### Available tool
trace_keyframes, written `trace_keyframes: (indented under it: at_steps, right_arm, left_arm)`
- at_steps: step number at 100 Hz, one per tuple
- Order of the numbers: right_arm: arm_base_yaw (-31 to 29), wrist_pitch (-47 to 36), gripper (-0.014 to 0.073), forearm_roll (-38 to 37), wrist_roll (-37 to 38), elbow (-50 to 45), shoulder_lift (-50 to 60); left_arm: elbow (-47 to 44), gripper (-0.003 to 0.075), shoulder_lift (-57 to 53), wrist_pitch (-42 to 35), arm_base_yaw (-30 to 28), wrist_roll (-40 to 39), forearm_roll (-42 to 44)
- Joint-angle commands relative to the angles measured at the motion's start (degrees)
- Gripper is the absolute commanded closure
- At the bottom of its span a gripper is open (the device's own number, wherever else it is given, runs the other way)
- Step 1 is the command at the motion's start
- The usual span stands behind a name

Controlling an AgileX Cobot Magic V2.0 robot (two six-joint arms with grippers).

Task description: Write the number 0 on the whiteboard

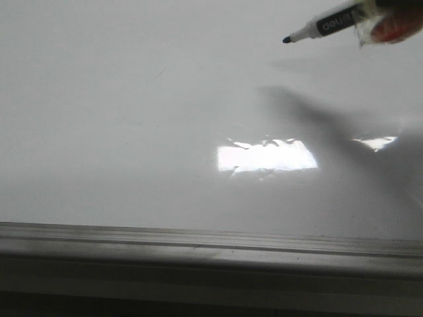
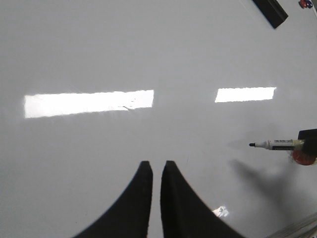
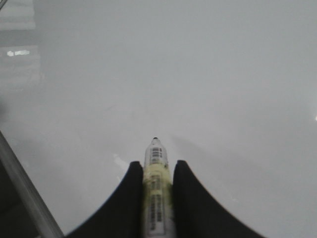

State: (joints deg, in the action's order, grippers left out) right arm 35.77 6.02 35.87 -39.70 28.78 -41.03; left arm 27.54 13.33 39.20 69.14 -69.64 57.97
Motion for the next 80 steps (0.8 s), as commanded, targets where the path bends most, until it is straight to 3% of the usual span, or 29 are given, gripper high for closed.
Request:
trace_keyframes:
  at_steps: [1,80]
  right_arm:
    - [0.1,-4.8,0.0634,-0.5,-0.9,3.9,-1.2]
    - [0.1,-9.9,0.0634,-2.8,-0.9,6.0,-11.6]
  left_arm:
    - [1.2,0.071,0.6,-2.9,-0.1,-0.6,2.6]
    - [1.2,0.071,0.6,-3.2,-0.1,-0.6,1.3]
